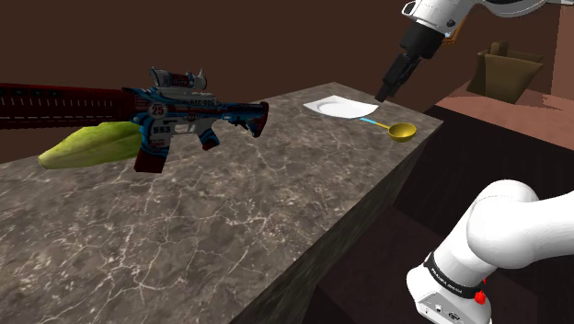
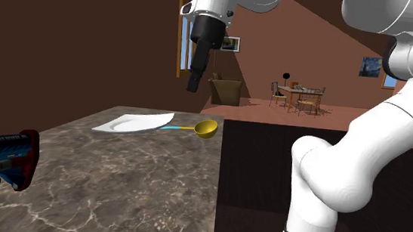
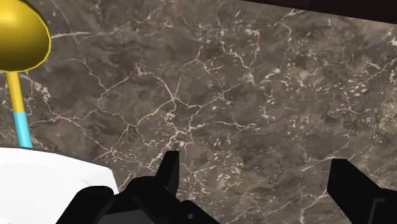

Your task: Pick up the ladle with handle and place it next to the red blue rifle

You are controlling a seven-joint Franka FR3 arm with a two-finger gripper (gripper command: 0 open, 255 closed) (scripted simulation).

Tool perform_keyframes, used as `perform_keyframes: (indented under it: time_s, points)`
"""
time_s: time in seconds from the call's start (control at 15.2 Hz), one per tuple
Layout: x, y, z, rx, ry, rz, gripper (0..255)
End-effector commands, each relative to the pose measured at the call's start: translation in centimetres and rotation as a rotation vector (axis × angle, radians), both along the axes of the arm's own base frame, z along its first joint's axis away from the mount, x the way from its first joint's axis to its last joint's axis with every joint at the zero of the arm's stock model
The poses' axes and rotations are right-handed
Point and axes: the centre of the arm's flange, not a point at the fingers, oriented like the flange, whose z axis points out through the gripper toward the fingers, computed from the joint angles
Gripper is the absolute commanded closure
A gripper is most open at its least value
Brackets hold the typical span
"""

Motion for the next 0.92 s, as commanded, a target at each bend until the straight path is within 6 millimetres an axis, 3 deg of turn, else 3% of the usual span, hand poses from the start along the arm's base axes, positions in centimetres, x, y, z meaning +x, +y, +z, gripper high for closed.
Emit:
perform_keyframes:
  time_s: [0.0,0.86]
  points:
    - [0.0,0.0,0.0,0.000,0.000,0.000,0]
    - [4.9,-13.4,-8.6,-0.021,0.043,-0.117,0]
